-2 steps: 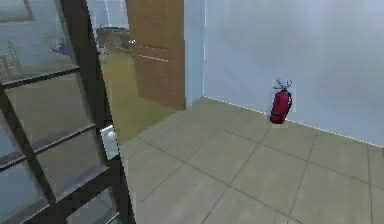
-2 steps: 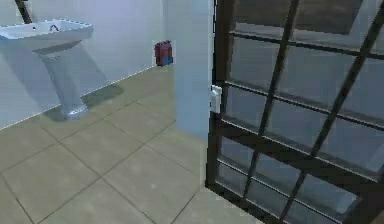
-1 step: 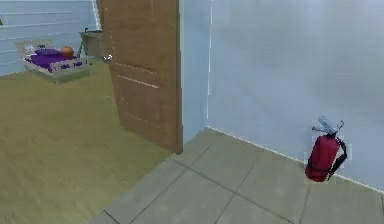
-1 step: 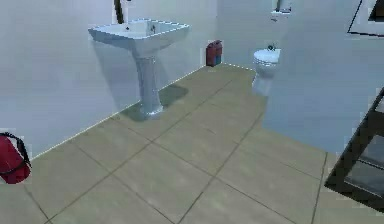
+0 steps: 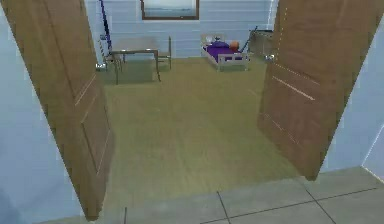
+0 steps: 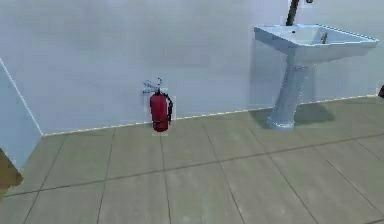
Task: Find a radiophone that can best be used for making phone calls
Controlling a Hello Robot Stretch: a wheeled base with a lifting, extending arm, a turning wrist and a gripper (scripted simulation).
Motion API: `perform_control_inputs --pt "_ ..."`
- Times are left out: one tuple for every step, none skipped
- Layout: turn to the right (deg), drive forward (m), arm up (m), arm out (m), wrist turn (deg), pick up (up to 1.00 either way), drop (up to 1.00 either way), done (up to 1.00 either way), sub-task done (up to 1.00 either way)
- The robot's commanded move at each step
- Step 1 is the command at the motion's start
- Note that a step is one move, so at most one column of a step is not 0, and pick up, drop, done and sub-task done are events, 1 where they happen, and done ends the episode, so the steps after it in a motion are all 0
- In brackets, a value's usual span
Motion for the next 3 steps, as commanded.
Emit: perform_control_inputs --pt "0.0 1.00 0.00 0.00 0.0 0.00 0.00 0.00 0.00" --pt "0.0 1.00 0.00 0.00 0.0 0.00 0.00 0.00 0.00" --pt "0.0 1.00 0.00 0.00 0.0 0.00 0.00 0.00 0.00"
